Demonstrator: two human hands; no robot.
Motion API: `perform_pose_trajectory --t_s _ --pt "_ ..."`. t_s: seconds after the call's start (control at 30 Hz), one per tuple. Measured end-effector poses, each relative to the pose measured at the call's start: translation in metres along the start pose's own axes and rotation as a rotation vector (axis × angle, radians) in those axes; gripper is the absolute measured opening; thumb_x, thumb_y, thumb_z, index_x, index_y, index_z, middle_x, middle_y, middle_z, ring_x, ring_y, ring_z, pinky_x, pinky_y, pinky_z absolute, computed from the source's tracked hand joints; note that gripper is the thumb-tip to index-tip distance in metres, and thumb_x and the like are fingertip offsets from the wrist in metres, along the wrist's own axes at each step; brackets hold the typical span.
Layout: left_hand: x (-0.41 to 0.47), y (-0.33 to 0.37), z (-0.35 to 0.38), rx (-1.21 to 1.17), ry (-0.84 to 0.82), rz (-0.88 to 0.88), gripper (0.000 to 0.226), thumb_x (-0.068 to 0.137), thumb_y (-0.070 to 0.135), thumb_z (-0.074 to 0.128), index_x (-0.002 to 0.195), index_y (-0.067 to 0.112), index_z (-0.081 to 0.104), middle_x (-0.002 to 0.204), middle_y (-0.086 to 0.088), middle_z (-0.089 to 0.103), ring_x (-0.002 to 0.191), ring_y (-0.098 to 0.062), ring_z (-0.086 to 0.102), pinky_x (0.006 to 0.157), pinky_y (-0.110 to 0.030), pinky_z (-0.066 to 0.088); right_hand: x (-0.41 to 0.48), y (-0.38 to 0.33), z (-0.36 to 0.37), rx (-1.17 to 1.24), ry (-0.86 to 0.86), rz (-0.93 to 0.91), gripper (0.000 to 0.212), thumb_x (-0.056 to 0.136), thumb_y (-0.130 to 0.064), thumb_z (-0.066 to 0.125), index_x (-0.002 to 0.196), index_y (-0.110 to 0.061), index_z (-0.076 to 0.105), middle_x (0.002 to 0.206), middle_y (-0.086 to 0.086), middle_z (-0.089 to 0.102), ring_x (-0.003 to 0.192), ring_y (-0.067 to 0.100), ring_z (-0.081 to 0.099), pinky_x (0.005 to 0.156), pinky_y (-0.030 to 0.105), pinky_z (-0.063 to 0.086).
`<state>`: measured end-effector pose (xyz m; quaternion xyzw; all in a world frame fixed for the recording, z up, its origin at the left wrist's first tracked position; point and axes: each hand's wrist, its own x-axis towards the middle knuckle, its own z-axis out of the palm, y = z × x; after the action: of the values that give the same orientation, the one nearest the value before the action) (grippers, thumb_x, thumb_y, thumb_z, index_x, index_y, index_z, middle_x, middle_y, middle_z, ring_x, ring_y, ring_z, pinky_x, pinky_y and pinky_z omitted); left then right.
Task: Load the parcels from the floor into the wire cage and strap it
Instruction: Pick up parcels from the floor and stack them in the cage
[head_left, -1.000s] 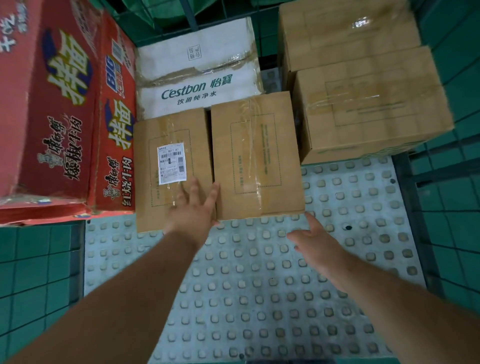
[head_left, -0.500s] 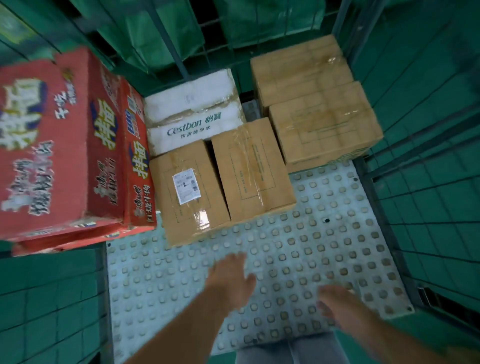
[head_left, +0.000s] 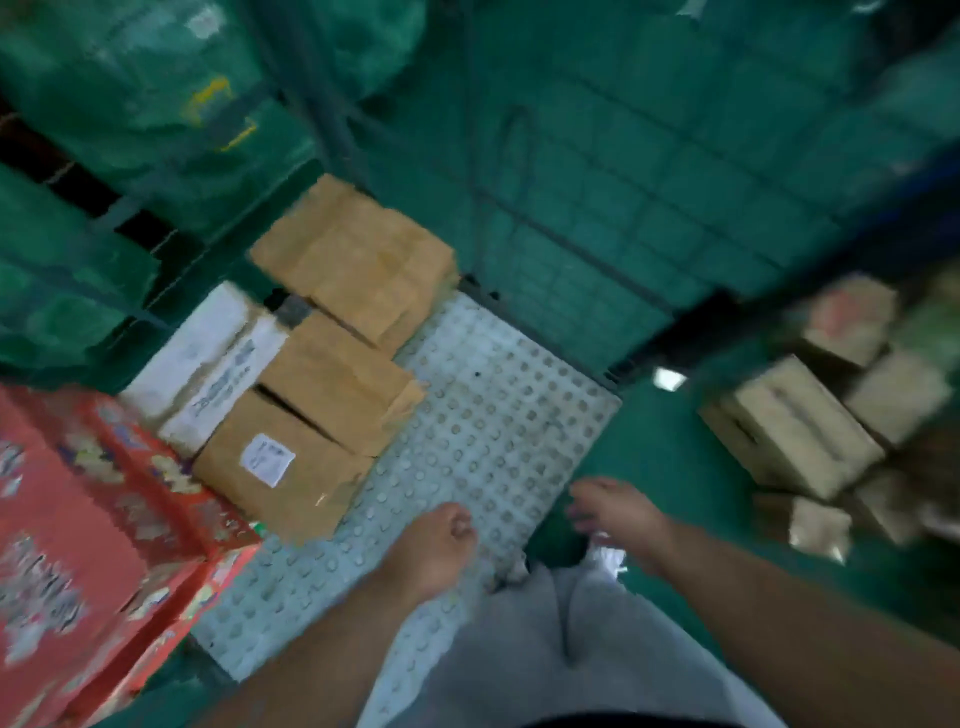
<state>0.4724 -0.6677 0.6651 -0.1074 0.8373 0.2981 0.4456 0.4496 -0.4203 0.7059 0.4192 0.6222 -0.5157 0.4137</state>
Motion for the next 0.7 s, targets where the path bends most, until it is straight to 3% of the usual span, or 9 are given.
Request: perform_pose_trajectory --t_s 0.03,0.07,0.1,0.17,0.23,0.4,0.53,0.7 --pt "0.000 -0.003 -0.009 0.026 0.038 -0.037 0.027 0.103 0.037 0.050 0.121 0.022 0.063 0.118 0.001 0.067 0.103 -0.021 0.066 0.089 -0.033 0.055 0.010 -0.008 0.006 -0.024 -0.050 -0.014 0.011 0.101 -0.021 0.053 0.102 -0.015 0.062 0.093 0.005 0.067 0.081 0.020 0.058 0.065 0.027 0.041" --pt "-0.005 0.064 0.030 0.249 -0.103 0.129 0.028 0.103 0.036 0.051 0.122 0.021 0.063 0.119 0.000 0.066 0.105 -0.022 0.065 0.090 -0.032 0.053 -0.037 0.056 -0.061 0.174 0.056 0.007 0.011 0.102 -0.021 0.053 0.103 -0.016 0.062 0.094 0.004 0.066 0.083 0.020 0.059 0.065 0.027 0.041" --pt "-0.001 0.074 0.028 0.292 -0.070 0.104 0.028 0.103 0.036 0.052 0.123 0.020 0.064 0.120 0.000 0.066 0.105 -0.021 0.064 0.090 -0.031 0.053 -0.040 0.058 -0.068 0.207 0.041 -0.021 0.013 0.103 -0.021 0.052 0.104 -0.014 0.063 0.094 0.004 0.065 0.082 0.019 0.058 0.064 0.026 0.042" --pt "0.003 0.092 0.022 0.376 -0.077 0.181 0.028 0.103 0.037 0.052 0.123 0.022 0.063 0.120 0.001 0.066 0.105 -0.019 0.064 0.090 -0.033 0.053 -0.049 0.066 -0.076 0.141 0.014 -0.096 0.025 0.106 -0.017 0.046 0.118 -0.001 0.060 0.089 0.003 0.056 0.072 0.014 0.052 0.056 0.022 0.037" --pt "0.000 0.143 0.049 0.516 -0.129 0.287 0.027 0.102 0.038 0.052 0.123 0.025 0.063 0.118 0.004 0.066 0.103 -0.019 0.065 0.091 -0.035 0.054 -0.067 0.100 -0.119 0.222 0.093 -0.111 0.028 0.107 -0.018 0.046 0.125 -0.001 0.058 0.094 0.005 0.058 0.072 0.013 0.052 0.050 0.018 0.037" --pt "-0.029 0.262 0.152 0.710 -0.266 0.476 0.018 0.102 0.040 0.051 0.114 0.032 0.060 0.105 0.009 0.066 0.072 -0.015 0.060 0.072 -0.036 0.052 -0.090 0.215 -0.205 0.540 0.333 -0.067 0.025 0.104 -0.029 0.048 0.121 -0.015 0.060 0.108 0.006 0.068 0.082 0.017 0.061 0.058 0.022 0.042" --pt "-0.073 0.331 0.266 0.878 -0.382 0.609 0.026 0.104 0.037 0.052 0.124 0.024 0.061 0.105 0.013 0.063 0.090 -0.010 0.062 0.076 -0.023 0.046 -0.103 0.317 -0.259 0.833 0.416 0.008 0.021 0.103 -0.027 0.046 0.116 -0.015 0.058 0.101 0.005 0.064 0.073 0.018 0.056 0.055 0.023 0.035" --pt "-0.119 0.380 0.394 1.019 -0.481 0.647 0.030 0.101 0.040 0.055 0.125 0.025 0.064 0.115 0.011 0.064 0.104 -0.009 0.061 0.084 -0.023 0.044 -0.113 0.426 -0.311 1.061 0.443 0.056 0.023 0.103 -0.026 0.046 0.115 -0.011 0.059 0.108 0.011 0.068 0.080 0.021 0.058 0.065 0.028 0.042"
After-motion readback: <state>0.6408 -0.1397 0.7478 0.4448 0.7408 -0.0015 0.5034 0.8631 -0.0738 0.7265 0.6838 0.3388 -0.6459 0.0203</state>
